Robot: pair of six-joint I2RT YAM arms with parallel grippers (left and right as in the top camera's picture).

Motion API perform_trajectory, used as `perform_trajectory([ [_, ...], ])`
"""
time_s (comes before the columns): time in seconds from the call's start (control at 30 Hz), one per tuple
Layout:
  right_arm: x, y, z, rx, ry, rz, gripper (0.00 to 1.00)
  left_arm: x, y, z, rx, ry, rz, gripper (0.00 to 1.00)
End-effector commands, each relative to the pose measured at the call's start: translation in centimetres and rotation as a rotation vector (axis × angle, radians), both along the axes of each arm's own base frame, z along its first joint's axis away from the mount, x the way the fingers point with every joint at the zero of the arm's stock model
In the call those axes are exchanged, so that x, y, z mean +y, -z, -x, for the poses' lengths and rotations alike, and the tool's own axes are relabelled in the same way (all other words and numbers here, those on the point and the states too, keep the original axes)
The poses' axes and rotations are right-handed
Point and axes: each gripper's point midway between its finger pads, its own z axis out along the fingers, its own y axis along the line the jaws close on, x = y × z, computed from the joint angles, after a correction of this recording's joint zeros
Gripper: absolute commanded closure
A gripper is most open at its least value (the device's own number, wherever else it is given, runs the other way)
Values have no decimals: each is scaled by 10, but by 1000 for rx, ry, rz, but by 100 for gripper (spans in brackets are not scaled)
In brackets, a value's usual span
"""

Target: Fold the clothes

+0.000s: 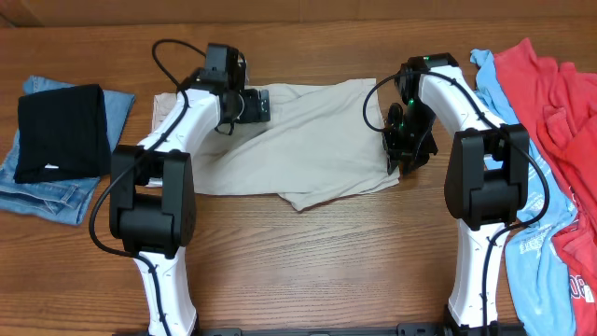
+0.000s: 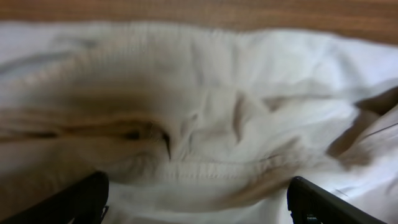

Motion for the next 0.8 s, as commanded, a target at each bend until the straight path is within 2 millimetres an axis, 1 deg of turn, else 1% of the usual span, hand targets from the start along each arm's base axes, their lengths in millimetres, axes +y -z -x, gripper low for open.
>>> perform_trajectory([
  [0.0,-1,-10,-3,-34,-10,5,65,-11,-23,-20,-94,147,-51,4],
  [0.07,-1,-9,-4,-39,-9,4,65,-20,-29,-22,-129,244,-93,5],
  [0.1,-1,-9,-4,-40,-10,4,65,-23,-29,-19,-133,298,-120,5],
  [0.17,-1,-9,-4,-41,-9,4,65,-25,-25,-13,-119,345,-162,8],
  [0.2,-1,-9,-5,-44,-9,3,65,-28,-21,-6,-102,406,-198,9],
  [0.23,0,-8,-6,-47,-9,3,65,-29,-20,-3,-96,438,-219,10],
  [0.3,0,-8,-8,-55,-9,2,64,-37,-18,5,-88,512,-245,12],
  [0.33,0,-8,-8,-56,-9,1,64,-43,-16,10,-83,563,-261,17],
  [0.37,0,-8,-8,-56,-9,2,64,-45,-15,12,-81,586,-277,22],
  [0.47,0,-8,-8,-56,-9,2,64,-41,-14,11,-79,577,-342,31],
  [0.53,0,-8,-8,-56,-9,2,64,-40,-13,10,-81,577,-347,36],
  [0.77,0,-8,-7,-54,-9,2,64,-41,3,6,-74,579,-348,36],
])
